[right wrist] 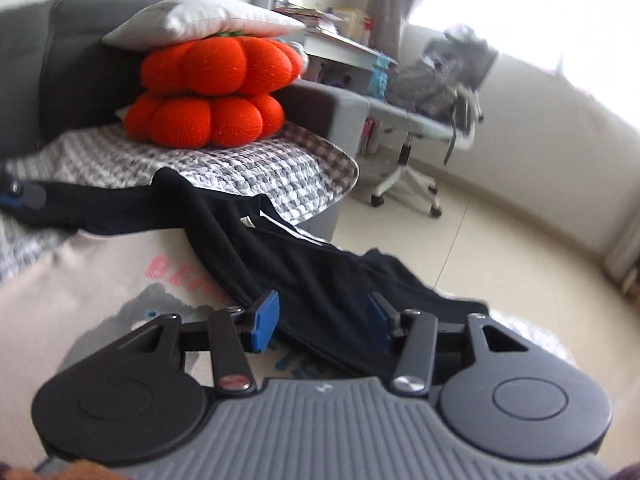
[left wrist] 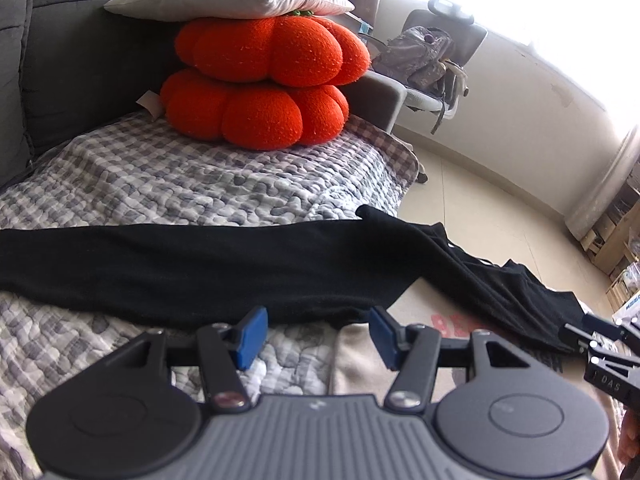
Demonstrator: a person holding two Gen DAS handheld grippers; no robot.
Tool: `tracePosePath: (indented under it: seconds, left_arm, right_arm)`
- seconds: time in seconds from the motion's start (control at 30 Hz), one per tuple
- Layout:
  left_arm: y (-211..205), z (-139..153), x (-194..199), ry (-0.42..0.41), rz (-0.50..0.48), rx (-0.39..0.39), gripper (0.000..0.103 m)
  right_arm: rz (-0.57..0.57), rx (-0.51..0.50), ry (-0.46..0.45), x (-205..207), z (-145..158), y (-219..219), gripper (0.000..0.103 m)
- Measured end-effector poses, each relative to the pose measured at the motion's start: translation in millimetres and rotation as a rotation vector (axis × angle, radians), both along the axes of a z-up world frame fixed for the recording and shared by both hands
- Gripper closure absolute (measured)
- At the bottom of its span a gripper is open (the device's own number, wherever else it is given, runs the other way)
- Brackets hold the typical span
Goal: Fold clothes
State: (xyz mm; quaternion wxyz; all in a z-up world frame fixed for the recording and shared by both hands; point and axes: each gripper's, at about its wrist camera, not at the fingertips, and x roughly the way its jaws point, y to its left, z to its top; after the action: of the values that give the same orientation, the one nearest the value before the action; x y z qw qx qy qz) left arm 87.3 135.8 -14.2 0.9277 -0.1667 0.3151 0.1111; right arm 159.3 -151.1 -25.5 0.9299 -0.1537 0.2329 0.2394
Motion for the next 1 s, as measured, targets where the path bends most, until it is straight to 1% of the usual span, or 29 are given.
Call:
tracePosePath:
  seconds: [0.03, 0.13, 0.27, 0.37, 0.4, 0.47, 0.53, 0.57, 0.6, 0.63, 0.67, 0.7, 0.73, 0.8, 0.87, 0.9, 0.93, 0.97, 1.0]
  left_arm:
    - [0, 0, 0, 0.001, 0.001, -0.001, 0.045]
    - [1, 0, 2, 0.002, 0.001, -0.012, 0.045]
    - [2, 0, 5, 0.003, -0.001, -0.021, 0.045]
    - [6, 0, 6, 0.004, 0.007, -0.027, 0.045]
    - [8, 0, 6, 0.005, 0.013, -0.031, 0.045]
    - [11, -1, 6, 0.013, 0.021, -0.038, 0.045]
    - [11, -1, 6, 0.016, 0.016, -0.039, 0.045]
    - [11, -1, 6, 0.015, 0.011, -0.041, 0.045]
    - [12, -1, 6, 0.014, 0.008, -0.043, 0.045]
    - [13, 0, 6, 0.012, 0.009, -0.046, 0.045]
    - [14, 0, 6, 0.01, 0.01, -0.05, 0.045]
    - [15, 0, 6, 0.01, 0.012, -0.059, 0.045]
    - [16, 0, 6, 0.01, 0.014, -0.068, 0.045]
    - [18, 1, 6, 0.007, 0.009, -0.09, 0.045]
    - [18, 3, 5, 0.001, 0.001, -0.101, 0.045]
    - [18, 3, 5, -0.002, 0.0, -0.099, 0.045]
    - [17, 4, 5, -0.004, 0.0, -0.097, 0.045]
    - [17, 4, 5, -0.004, 0.0, -0.097, 0.045]
    - [17, 3, 6, -0.004, 0.0, -0.098, 0.045]
  right_arm:
    - [0.009, 0.013, 0.019, 2, -1, 0, 0.051]
    - [0.079, -0.042, 0.014, -3, -9, 15, 0.051]
    - [0.173, -0.234, -0.12, -22, -25, 52, 0.051]
    - [0.216, -0.331, -0.166, -23, -35, 82, 0.052]
    - [0.214, -0.371, -0.178, -18, -39, 91, 0.055]
    - [0.189, -0.447, -0.207, -7, -47, 106, 0.056]
    - [0.14, -0.514, -0.243, 6, -56, 118, 0.064]
    - [0.138, -0.498, -0.219, 12, -55, 122, 0.082]
    - [0.137, -0.461, -0.199, 15, -49, 125, 0.094]
    - [0.133, -0.411, -0.2, 15, -43, 127, 0.094]
    - [0.126, -0.342, -0.191, 14, -34, 124, 0.099]
    - [0.119, -0.272, -0.18, 12, -25, 121, 0.099]
    - [0.105, -0.179, -0.139, 14, -16, 114, 0.099]
    - [0.07, 0.009, -0.041, 22, -2, 93, 0.099]
    - [0.025, 0.22, 0.087, 33, 5, 63, 0.099]
    - [0.009, 0.278, 0.139, 41, 5, 54, 0.099]
    - [-0.006, 0.333, 0.19, 47, 5, 45, 0.099]
    - [-0.007, 0.304, 0.197, 50, 3, 46, 0.097]
    - [-0.005, 0.229, 0.172, 49, 1, 53, 0.091]
